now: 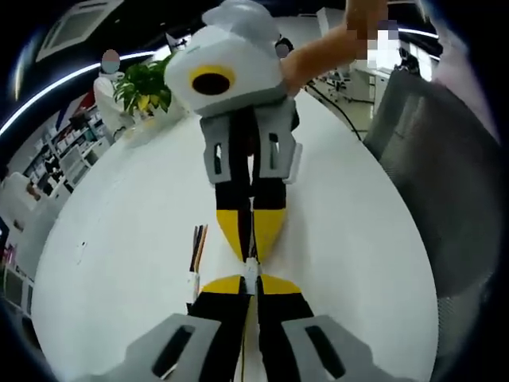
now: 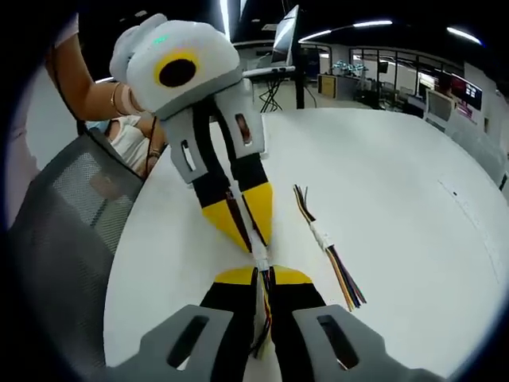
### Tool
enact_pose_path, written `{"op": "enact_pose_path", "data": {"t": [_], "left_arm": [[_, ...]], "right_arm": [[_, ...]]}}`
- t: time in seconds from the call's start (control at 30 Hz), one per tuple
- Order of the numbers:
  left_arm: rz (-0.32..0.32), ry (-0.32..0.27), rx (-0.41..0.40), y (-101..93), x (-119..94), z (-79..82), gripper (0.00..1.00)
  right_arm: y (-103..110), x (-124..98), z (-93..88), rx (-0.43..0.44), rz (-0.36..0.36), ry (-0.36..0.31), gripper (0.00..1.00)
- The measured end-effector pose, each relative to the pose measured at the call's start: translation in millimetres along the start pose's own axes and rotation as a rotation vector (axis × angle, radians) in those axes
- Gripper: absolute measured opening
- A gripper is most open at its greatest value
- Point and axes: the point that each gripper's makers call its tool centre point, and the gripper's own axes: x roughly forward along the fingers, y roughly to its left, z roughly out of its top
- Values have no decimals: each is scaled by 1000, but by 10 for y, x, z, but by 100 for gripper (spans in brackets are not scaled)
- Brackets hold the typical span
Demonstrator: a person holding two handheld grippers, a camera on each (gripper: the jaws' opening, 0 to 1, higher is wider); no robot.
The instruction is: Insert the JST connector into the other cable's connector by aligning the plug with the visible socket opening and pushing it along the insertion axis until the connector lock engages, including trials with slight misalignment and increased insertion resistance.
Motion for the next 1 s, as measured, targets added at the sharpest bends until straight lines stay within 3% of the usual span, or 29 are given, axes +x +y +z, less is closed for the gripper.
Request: {"op": "enact_pose_path", "data": {"t": [0.37,1.0], "left_arm": [[38,-70,-56,52,-48,58,0],[56,-58,-42,107,-82,-6,0]], "right_arm": [[-60,-56,65,5,-9,-48,1],[-158,-24,115,-56,-52,-67,0]]}}
